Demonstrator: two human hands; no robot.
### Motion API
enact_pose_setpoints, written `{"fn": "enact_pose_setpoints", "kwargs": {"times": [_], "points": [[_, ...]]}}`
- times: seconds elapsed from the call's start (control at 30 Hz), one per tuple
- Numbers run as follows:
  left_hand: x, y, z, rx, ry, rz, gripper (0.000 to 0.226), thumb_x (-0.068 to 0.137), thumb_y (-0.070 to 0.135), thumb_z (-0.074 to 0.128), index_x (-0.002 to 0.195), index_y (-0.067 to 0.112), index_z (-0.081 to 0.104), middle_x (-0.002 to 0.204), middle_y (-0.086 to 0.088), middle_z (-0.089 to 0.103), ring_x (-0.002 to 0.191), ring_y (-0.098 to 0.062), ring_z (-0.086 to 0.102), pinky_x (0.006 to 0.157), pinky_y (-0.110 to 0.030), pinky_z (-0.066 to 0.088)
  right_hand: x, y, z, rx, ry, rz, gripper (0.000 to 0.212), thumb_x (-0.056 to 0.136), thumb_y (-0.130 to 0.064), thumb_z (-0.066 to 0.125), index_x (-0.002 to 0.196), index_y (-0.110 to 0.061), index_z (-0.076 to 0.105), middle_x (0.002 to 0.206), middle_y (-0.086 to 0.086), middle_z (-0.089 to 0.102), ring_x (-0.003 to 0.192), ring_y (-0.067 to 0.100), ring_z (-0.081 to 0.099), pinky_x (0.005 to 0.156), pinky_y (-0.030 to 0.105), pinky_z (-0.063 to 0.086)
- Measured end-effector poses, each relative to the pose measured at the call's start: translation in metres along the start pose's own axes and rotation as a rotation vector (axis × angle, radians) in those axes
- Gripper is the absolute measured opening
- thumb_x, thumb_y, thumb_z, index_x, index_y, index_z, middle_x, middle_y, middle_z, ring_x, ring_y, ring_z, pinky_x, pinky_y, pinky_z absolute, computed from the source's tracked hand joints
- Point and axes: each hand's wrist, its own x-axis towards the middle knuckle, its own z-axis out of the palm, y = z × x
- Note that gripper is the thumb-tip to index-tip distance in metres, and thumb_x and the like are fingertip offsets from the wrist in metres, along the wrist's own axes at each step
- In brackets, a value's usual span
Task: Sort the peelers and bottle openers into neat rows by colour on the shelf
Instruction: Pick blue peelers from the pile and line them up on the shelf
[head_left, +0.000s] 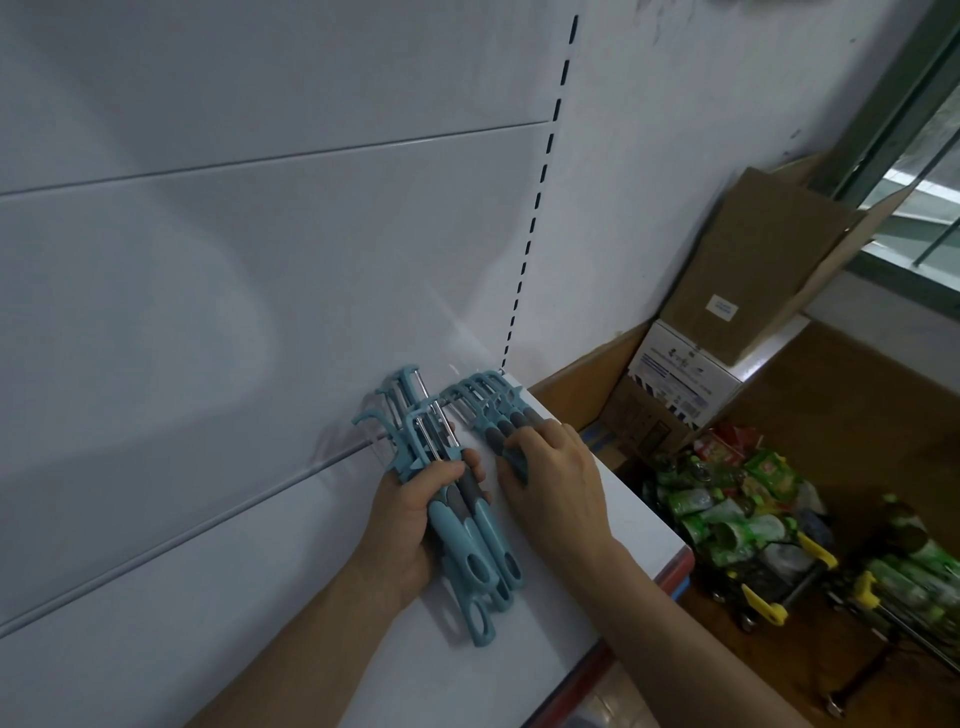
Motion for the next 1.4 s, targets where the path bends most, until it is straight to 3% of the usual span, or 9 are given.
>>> {"fn": "enact_pose_setpoints", "kwargs": {"times": [0.17, 0.3, 0.43, 0.53, 0.6, 0.9, 1.23, 1.3, 1.4], "points": [[-0.001, 0.001, 0.001, 0.003, 0.0, -0.016, 0.023, 0.084, 0.003, 0.063, 0.079, 0.018, 0.079, 0.089, -0.012, 0.07, 0.073, -0.023, 0.069, 0.08, -0.043, 0.055, 0.0, 0.005, 0.0, -0.033, -0.043, 0.081, 0.019, 0.089, -0.038, 0.071, 0.106, -0.028, 0.07, 0.111, -0.004, 0.059, 0.1, 0.016, 0.046, 0.078, 0.033, 0.041], [0.001, 0.001, 0.0, -0.014, 0.012, -0.026, 0.019, 0.078, 0.006, 0.066, 0.096, 0.01, 0.07, 0.093, -0.012, 0.069, 0.077, -0.023, 0.068, 0.077, -0.041, 0.058, 0.002, 0.008, -0.002, 0.079, -0.105, 0.13, 0.02, 0.091, -0.04, 0.07, 0.109, -0.031, 0.067, 0.117, -0.008, 0.056, 0.107, 0.012, 0.038, 0.082, 0.032, 0.033], [0.0, 0.001, 0.001, 0.016, 0.02, -0.017, 0.023, 0.086, 0.002, 0.063, 0.109, 0.004, 0.068, 0.098, -0.017, 0.071, 0.08, -0.027, 0.072, 0.07, -0.041, 0.062, -0.004, -0.007, -0.016, 0.32, 0.064, 0.097, 0.013, 0.092, -0.034, 0.072, 0.101, -0.028, 0.066, 0.105, -0.012, 0.061, 0.097, 0.009, 0.051, 0.078, 0.026, 0.044], [-0.002, 0.002, 0.003, 0.013, 0.02, 0.009, 0.036, 0.082, 0.007, 0.064, 0.117, 0.005, 0.067, 0.101, -0.018, 0.075, 0.086, -0.03, 0.075, 0.066, -0.037, 0.061, -0.012, -0.026, -0.032, 0.62, -0.149, 0.138, 0.019, 0.087, -0.039, 0.076, 0.098, -0.027, 0.064, 0.093, -0.016, 0.064, 0.086, 0.007, 0.062, 0.068, 0.017, 0.051], [-0.002, 0.001, 0.003, -0.01, 0.022, 0.0, 0.037, 0.083, 0.008, 0.064, 0.119, 0.004, 0.068, 0.105, -0.021, 0.074, 0.09, -0.033, 0.075, 0.067, -0.039, 0.062, -0.014, -0.03, -0.033, 0.658, -0.239, 0.174, 0.024, 0.083, -0.033, 0.082, 0.099, -0.027, 0.065, 0.091, -0.015, 0.066, 0.087, 0.006, 0.064, 0.069, 0.017, 0.053], [0.001, 0.0, 0.001, -0.083, 0.069, 0.001, 0.046, 0.076, 0.007, 0.071, 0.121, 0.015, 0.067, 0.092, -0.011, 0.07, 0.081, -0.023, 0.069, 0.067, -0.04, 0.059, -0.015, -0.028, -0.036, 0.888, -0.096, 0.369, 0.026, 0.094, -0.004, 0.067, 0.103, -0.026, 0.058, 0.093, -0.007, 0.065, 0.077, 0.018, 0.069, 0.064, 0.029, 0.058], [0.001, -0.002, -0.002, -0.141, 0.041, 0.06, 0.042, 0.081, 0.003, 0.06, 0.122, 0.014, 0.063, 0.087, -0.009, 0.064, 0.071, -0.019, 0.063, 0.063, -0.038, 0.057, 0.017, -0.017, -0.027, 0.304, -0.202, 0.176, 0.026, 0.089, -0.009, 0.07, 0.107, -0.028, 0.068, 0.106, -0.012, 0.058, 0.093, 0.004, 0.054, 0.072, 0.007, 0.04], [0.001, -0.003, -0.003, -0.128, 0.035, 0.062, 0.038, 0.081, 0.005, 0.062, 0.116, 0.017, 0.067, 0.087, -0.009, 0.064, 0.072, -0.02, 0.063, 0.068, -0.039, 0.055, 0.016, -0.02, -0.022, 0.237, -0.181, 0.13, 0.021, 0.087, -0.011, 0.071, 0.103, -0.024, 0.07, 0.105, -0.009, 0.06, 0.092, 0.006, 0.052, 0.072, 0.008, 0.036], [-0.001, -0.001, -0.001, -0.101, 0.029, 0.044, 0.022, 0.076, 0.008, 0.065, 0.084, 0.023, 0.079, 0.078, -0.009, 0.065, 0.066, -0.02, 0.062, 0.071, -0.038, 0.05, 0.015, -0.024, -0.013, 0.186, -0.147, 0.062, 0.017, 0.085, -0.011, 0.073, 0.101, -0.019, 0.072, 0.105, -0.003, 0.064, 0.091, 0.014, 0.056, 0.075, 0.024, 0.049]]}}
